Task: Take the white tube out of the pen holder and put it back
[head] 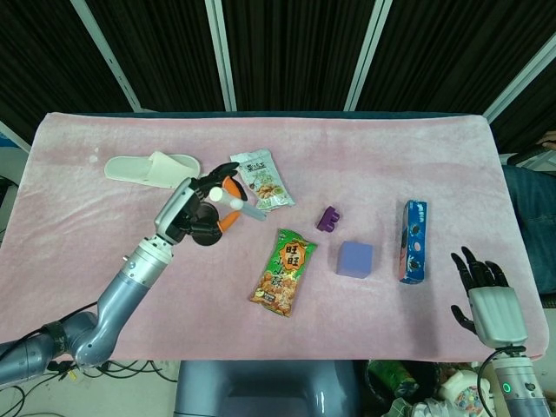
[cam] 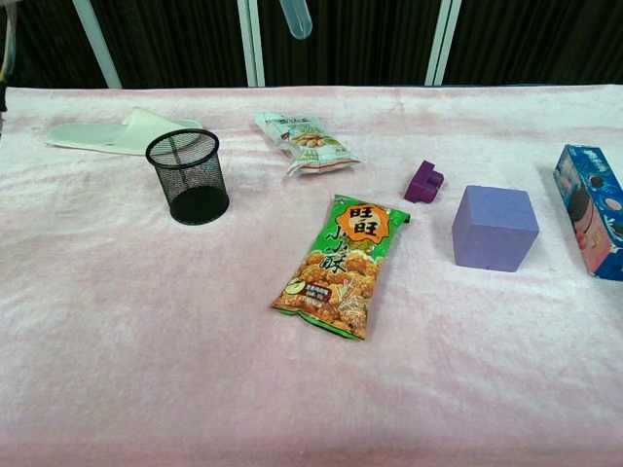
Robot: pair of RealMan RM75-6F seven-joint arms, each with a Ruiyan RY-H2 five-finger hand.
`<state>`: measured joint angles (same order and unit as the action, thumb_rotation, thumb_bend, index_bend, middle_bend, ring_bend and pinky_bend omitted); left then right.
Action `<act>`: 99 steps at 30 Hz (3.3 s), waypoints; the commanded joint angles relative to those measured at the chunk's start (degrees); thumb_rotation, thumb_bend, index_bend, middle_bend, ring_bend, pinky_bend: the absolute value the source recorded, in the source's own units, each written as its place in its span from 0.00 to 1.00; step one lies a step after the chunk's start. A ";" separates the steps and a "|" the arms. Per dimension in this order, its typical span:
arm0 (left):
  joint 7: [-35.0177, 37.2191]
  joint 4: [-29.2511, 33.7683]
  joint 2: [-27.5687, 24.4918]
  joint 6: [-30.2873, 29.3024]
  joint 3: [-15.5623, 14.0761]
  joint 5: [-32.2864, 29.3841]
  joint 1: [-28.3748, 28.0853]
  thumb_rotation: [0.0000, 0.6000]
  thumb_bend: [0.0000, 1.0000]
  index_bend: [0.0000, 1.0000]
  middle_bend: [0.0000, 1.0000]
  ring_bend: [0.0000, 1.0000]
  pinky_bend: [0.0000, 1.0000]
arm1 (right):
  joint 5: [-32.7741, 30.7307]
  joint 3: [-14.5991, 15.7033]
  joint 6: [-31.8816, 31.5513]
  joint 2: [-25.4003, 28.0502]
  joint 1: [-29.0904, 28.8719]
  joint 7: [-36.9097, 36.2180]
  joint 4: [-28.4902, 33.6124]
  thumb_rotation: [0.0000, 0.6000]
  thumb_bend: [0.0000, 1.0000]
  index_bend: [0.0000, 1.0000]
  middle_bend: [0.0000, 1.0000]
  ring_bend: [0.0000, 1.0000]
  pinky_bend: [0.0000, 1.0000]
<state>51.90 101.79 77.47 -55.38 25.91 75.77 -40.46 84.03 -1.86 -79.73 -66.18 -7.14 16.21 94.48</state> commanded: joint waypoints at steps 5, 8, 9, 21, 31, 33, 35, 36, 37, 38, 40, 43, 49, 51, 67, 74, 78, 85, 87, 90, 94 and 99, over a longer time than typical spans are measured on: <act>3.41 -3.33 -0.22 1.07 -2.33 0.18 0.47 1.00 0.47 0.68 0.45 0.06 0.11 | -0.08 -0.05 -0.01 -0.04 -0.01 0.16 -0.03 1.00 0.16 0.01 0.03 0.18 0.16; 3.58 -6.16 1.28 2.36 -4.02 -0.22 0.02 1.00 0.47 0.68 0.45 0.06 0.11 | -0.12 -0.09 -0.08 -0.03 0.02 0.09 -0.03 1.00 0.16 0.01 0.03 0.18 0.16; 3.72 -7.42 2.02 3.22 -4.68 -0.72 -0.23 1.00 0.47 0.68 0.45 0.06 0.11 | -0.11 -0.11 -0.10 -0.04 0.02 0.07 -0.06 1.00 0.16 0.01 0.03 0.18 0.16; -6.73 -14.62 7.52 4.70 -8.84 -0.10 -2.99 1.00 0.47 0.68 0.45 0.06 0.11 | 0.10 -0.09 -0.22 -0.04 0.03 -0.16 -0.16 1.00 0.16 0.01 0.03 0.18 0.16; -6.65 -4.63 3.47 -0.28 -4.90 -1.08 -1.57 1.00 0.47 0.68 0.46 0.06 0.12 | 0.29 -0.02 -0.25 -0.11 0.02 -0.01 -0.19 1.00 0.16 0.01 0.03 0.18 0.16; -3.71 -3.31 2.34 0.50 -4.31 -1.59 -1.29 1.00 0.47 0.68 0.46 0.06 0.13 | 0.29 -0.01 -0.26 -0.10 0.04 0.02 -0.21 1.00 0.16 0.01 0.03 0.18 0.16; 8.74 0.62 -0.91 3.32 -1.92 -3.23 0.02 1.00 0.48 0.69 0.46 0.06 0.13 | 0.30 0.00 -0.27 -0.12 0.05 0.09 -0.23 1.00 0.16 0.01 0.03 0.18 0.16; 13.78 1.30 -2.46 4.92 -1.33 -2.62 0.40 1.00 0.48 0.69 0.46 0.06 0.14 | 0.28 -0.01 -0.27 -0.13 0.04 0.11 -0.24 1.00 0.16 0.01 0.03 0.18 0.16; 19.02 1.68 -3.74 6.37 -0.81 -1.66 0.74 1.00 0.48 0.69 0.46 0.06 0.15 | 0.24 -0.02 -0.25 -0.15 0.04 0.14 -0.25 1.00 0.16 0.01 0.03 0.18 0.16; 26.30 1.61 -5.01 7.95 -0.18 -0.06 1.08 1.00 0.48 0.69 0.46 0.06 0.16 | 0.19 -0.03 -0.23 -0.16 0.04 0.18 -0.24 1.00 0.16 0.01 0.03 0.18 0.16; 36.29 0.38 -6.33 9.64 0.05 3.33 1.32 1.00 0.48 0.68 0.46 0.06 0.18 | 0.18 -0.03 -0.21 -0.17 0.03 0.24 -0.24 1.00 0.16 0.01 0.03 0.18 0.16; 45.85 -4.02 -7.12 10.04 -2.02 10.04 0.80 1.00 0.48 0.68 0.46 0.06 0.19 | 0.14 -0.04 -0.21 -0.20 0.04 0.30 -0.26 1.00 0.16 0.01 0.03 0.18 0.16; 32.59 -11.74 -3.90 9.43 -6.80 12.56 -1.43 1.00 0.48 0.68 0.47 0.06 0.19 | -0.03 -0.09 -0.17 -0.18 0.05 0.32 -0.20 1.00 0.16 0.01 0.03 0.18 0.16; 21.91 -13.34 -1.56 8.13 -7.35 10.63 -1.47 1.00 0.48 0.68 0.47 0.06 0.19 | -0.05 -0.10 -0.15 -0.17 0.04 0.27 -0.15 1.00 0.16 0.01 0.03 0.18 0.16; -31.44 -23.24 13.63 -7.55 -11.55 10.05 -2.42 1.00 0.48 0.69 0.47 0.07 0.20 | 0.01 -0.13 -0.15 0.01 0.03 -0.30 -0.12 1.00 0.16 0.01 0.03 0.18 0.16; -11.28 -8.57 7.30 -1.49 -7.51 1.85 -1.58 1.00 0.48 0.69 0.47 0.07 0.20 | 0.13 -0.09 -0.21 0.01 0.05 -0.29 -0.20 1.00 0.16 0.01 0.03 0.18 0.16; 14.47 1.28 -2.52 7.69 -3.04 0.54 -0.83 1.00 0.48 0.69 0.47 0.07 0.20 | 0.16 -0.06 -0.17 -0.02 0.03 -0.18 -0.21 1.00 0.16 0.01 0.03 0.18 0.16; 50.17 -0.80 -9.69 6.85 -3.37 15.67 0.25 1.00 0.48 0.69 0.47 0.07 0.23 | 0.13 -0.09 -0.30 -0.11 0.08 0.12 -0.15 1.00 0.16 0.01 0.03 0.18 0.16; 55.79 -3.71 -10.14 4.36 -5.34 19.76 -0.34 1.00 0.48 0.69 0.47 0.07 0.24 | 0.11 -0.10 -0.32 -0.12 0.10 0.16 -0.12 1.00 0.16 0.01 0.03 0.18 0.16; 56.98 -7.12 -10.17 3.15 -8.08 22.70 -1.60 1.00 0.48 0.69 0.46 0.07 0.26 | 0.01 -0.12 -0.27 -0.15 0.09 0.21 -0.12 1.00 0.16 0.01 0.03 0.18 0.16; 35.63 -10.56 -8.00 4.39 -10.15 21.48 -2.27 1.00 0.48 0.69 0.47 0.07 0.24 | -0.01 -0.15 -0.27 -0.16 0.08 0.18 -0.14 1.00 0.16 0.01 0.03 0.18 0.16; 7.09 -11.42 -2.96 3.57 -9.95 14.72 -1.30 1.00 0.48 0.69 0.47 0.07 0.23 | -0.12 -0.17 -0.21 -0.09 0.08 0.02 -0.09 1.00 0.16 0.01 0.03 0.18 0.16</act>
<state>109.03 93.85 72.47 -51.68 18.33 91.68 -41.80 83.92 -2.03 -79.94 -66.27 -7.05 16.23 94.39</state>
